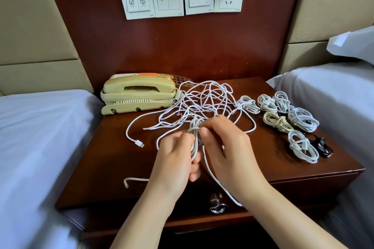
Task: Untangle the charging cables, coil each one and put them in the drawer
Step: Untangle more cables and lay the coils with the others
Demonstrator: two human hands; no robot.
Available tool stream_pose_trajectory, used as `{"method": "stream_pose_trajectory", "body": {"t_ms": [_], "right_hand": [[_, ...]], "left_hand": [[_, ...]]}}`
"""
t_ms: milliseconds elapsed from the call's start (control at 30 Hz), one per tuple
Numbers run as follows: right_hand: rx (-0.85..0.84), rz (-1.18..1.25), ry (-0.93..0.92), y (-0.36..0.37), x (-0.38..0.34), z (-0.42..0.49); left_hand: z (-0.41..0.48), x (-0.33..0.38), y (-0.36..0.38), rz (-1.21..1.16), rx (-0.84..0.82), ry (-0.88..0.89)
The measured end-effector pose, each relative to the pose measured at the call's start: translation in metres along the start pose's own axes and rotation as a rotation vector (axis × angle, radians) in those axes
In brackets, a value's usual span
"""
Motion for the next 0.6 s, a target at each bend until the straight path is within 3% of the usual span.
{"method": "stream_pose_trajectory", "body": {"t_ms": [133,300,433,533,600], "right_hand": [[0.027,-0.047,-0.078,-0.004,-0.003,0.001],[0.095,-0.032,-0.116,-0.009,-0.003,-0.002],[0.116,0.079,-0.075,-0.01,-0.001,-0.001],[0.067,0.144,-0.022,-0.005,-0.002,-0.002],[-0.002,0.146,-0.016,0.002,-0.003,-0.004]], "left_hand": [[-0.001,-0.001,0.003,-0.036,-0.03,-0.036],[0.0,-0.004,0.011,-0.235,-0.185,-0.186],[0.01,-0.008,0.01,-0.336,-0.166,-0.251],[0.01,-0.009,0.007,-0.455,-0.273,-0.284],[0.012,-0.011,0.0,-0.503,-0.256,-0.279]]}}
Point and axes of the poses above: each hand's wrist, its own z-axis towards the middle knuckle, its own y-axis out of the palm, x = y × z, the point moved 4 cm from there along z, towards the middle knuckle, and after that the axes turned 14 degrees about -y, right-handed, at the moved point
